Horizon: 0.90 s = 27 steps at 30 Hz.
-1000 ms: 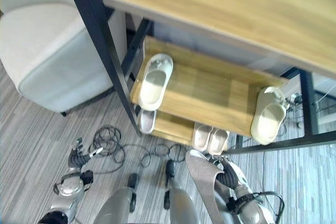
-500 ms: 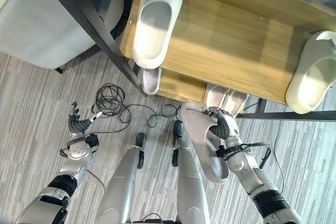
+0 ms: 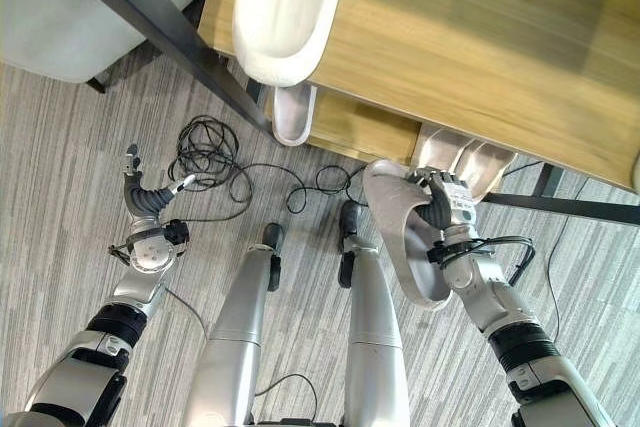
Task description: Arrange the slippers neatly on the shoe rack.
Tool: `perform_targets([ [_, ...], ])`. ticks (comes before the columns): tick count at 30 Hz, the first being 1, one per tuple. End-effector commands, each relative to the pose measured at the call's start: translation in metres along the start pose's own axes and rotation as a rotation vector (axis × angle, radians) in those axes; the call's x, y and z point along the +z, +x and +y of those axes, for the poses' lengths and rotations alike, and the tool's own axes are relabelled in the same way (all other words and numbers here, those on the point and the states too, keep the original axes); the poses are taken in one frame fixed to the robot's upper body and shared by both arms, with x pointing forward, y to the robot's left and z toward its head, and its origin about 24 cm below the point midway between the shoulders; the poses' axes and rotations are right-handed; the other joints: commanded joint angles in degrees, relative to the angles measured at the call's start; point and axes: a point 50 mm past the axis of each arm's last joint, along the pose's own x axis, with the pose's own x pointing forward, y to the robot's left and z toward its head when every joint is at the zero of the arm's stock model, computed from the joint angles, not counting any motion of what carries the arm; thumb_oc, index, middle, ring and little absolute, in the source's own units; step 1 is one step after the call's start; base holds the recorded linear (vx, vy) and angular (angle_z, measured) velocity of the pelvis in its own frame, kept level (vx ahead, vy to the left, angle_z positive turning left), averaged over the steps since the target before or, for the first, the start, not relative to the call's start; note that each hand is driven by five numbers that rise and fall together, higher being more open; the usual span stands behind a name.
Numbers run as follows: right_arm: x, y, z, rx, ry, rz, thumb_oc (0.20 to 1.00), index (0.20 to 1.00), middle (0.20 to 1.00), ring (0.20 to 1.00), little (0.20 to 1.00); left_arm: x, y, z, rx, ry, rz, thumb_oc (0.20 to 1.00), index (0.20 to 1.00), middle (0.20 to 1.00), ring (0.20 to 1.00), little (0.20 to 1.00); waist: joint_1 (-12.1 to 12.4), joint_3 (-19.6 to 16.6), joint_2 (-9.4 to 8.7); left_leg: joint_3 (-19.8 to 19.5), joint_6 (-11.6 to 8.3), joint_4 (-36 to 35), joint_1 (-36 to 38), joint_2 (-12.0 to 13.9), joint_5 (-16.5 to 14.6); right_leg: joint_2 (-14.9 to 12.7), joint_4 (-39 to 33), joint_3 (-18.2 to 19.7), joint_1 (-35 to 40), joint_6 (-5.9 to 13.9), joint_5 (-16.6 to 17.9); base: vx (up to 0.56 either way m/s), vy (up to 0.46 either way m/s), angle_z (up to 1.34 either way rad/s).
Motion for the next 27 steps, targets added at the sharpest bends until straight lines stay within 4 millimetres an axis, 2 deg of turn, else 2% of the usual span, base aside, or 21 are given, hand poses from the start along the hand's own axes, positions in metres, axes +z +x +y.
perform_targets([
  [1,-0.007,0.002,-0.013,-0.076,-0.054,0.020,0.200,0.200,0.200,0.200,0.200,0.002,-0.007,0.006,0.032,-0.023,-0.027,1.000,1.000,1.000,1.000,1.000,-0.07,-4.24,2.32,-2.60,-1.15,-5.19,-2.45,1.49,1.68,-1.90,7.33,2.36,0.57,3.63,-11.24,0.02,0.003,0.04],
  [8,-0.003,0.027,-0.031,-0.189,-0.075,0.045,0.200,0.200,0.200,0.200,0.200,0.009,-0.006,0.002,0.020,-0.079,-0.037,1.000,1.000,1.000,1.000,1.000,0.56,-5.00,2.53,-2.45,-0.90,-3.34,-8.33,0.87,1.22,-2.37,10.21,2.54,-5.58,3.62,-11.58,0.02,0.008,0.02],
  [13,-0.001,0.044,-0.042,-0.179,-0.158,0.004,0.200,0.200,0.200,0.200,0.200,0.011,-0.009,0.011,-0.032,0.016,-0.105,1.000,1.000,1.000,1.000,1.000,1.21,-5.71,2.52,-1.85,-0.96,-2.77,-10.41,0.93,1.35,-2.54,11.10,2.78,-7.91,3.46,-11.65,0.02,-0.002,0.01],
  [20,-0.008,0.069,-0.061,-0.232,-0.153,0.072,0.200,0.200,0.200,0.200,0.200,0.043,-0.005,0.012,-0.042,-0.064,-0.237,1.000,1.000,1.000,1.000,1.000,2.81,-6.40,2.64,-1.81,-1.01,-2.97,-13.92,-0.11,1.76,-3.31,11.31,2.27,-10.83,3.76,-11.51,0.01,-0.010,0.06],
  [27,-0.010,0.080,-0.075,-0.276,-0.176,0.094,0.200,0.200,0.200,0.200,0.200,0.050,-0.010,0.009,-0.103,0.029,-0.322,1.000,1.000,1.000,1.000,1.000,3.73,-7.37,2.59,-1.83,-0.99,-3.17,-15.78,-0.39,2.09,-3.70,11.70,2.06,-12.68,3.92,-11.65,0.03,-0.011,0.07],
])
